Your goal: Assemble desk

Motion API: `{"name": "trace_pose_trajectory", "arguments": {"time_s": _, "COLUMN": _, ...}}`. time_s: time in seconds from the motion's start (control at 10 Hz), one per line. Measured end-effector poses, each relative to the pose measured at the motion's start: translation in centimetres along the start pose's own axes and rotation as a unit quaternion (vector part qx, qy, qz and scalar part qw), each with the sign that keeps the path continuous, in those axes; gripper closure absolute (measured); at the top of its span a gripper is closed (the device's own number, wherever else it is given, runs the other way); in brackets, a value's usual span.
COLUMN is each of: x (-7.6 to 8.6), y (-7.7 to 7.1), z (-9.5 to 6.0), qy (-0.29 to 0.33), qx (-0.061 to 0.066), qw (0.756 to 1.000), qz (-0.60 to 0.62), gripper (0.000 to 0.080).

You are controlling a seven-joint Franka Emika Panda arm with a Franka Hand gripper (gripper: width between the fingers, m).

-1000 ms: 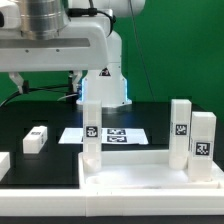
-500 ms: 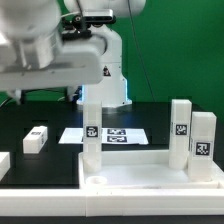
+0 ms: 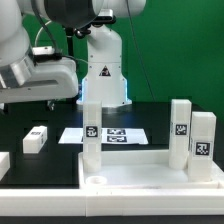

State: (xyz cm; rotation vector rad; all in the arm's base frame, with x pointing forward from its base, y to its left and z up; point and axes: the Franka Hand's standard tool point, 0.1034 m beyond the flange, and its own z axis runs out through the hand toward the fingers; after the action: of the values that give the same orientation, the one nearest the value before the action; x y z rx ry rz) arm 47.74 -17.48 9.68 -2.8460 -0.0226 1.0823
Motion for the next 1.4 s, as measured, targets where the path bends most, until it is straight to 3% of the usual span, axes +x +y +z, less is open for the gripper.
{"name": "trace_pose_trajectory", "arguments": {"time_s": 0.2, "x": 0.0, "y": 0.1, "z": 0.3, "qy": -0.002, "qx": 0.001, "qw": 1.0, "qz": 0.001, "gripper": 0.0151}}
{"name": "trace_pose_trajectory", "arguments": {"time_s": 0.4, "x": 0.2, "y": 2.0, "z": 4.0, "qy": -0.037, "qx": 0.013, "qw": 0.998, "qz": 0.056, "gripper": 0.0151}}
{"name": "trace_pose_trajectory", "arguments": {"time_s": 0.5, "x": 0.4, "y": 1.9, "z": 5.3, "qy": -0.051, "qx": 0.012, "qw": 0.996, "qz": 0.07, "gripper": 0.0151}}
{"name": "trace_pose_trajectory", "arguments": {"time_s": 0.6, "x": 0.6, "y": 1.9, "z": 6.0, "qy": -0.057, "qx": 0.013, "qw": 0.996, "qz": 0.072, "gripper": 0.0151}}
{"name": "trace_pose_trajectory", "arguments": {"time_s": 1.0, "x": 0.6, "y": 2.1, "z": 6.6, "qy": -0.061, "qx": 0.014, "qw": 0.995, "qz": 0.074, "gripper": 0.0151}}
{"name": "trace_pose_trajectory", "arguments": {"time_s": 1.2, "x": 0.5, "y": 2.3, "z": 9.2, "qy": -0.086, "qx": 0.018, "qw": 0.993, "qz": 0.078, "gripper": 0.0151}}
{"name": "trace_pose_trajectory", "arguments": {"time_s": 1.4, "x": 0.5, "y": 2.3, "z": 10.5, "qy": -0.1, "qx": 0.017, "qw": 0.991, "qz": 0.082, "gripper": 0.0151}}
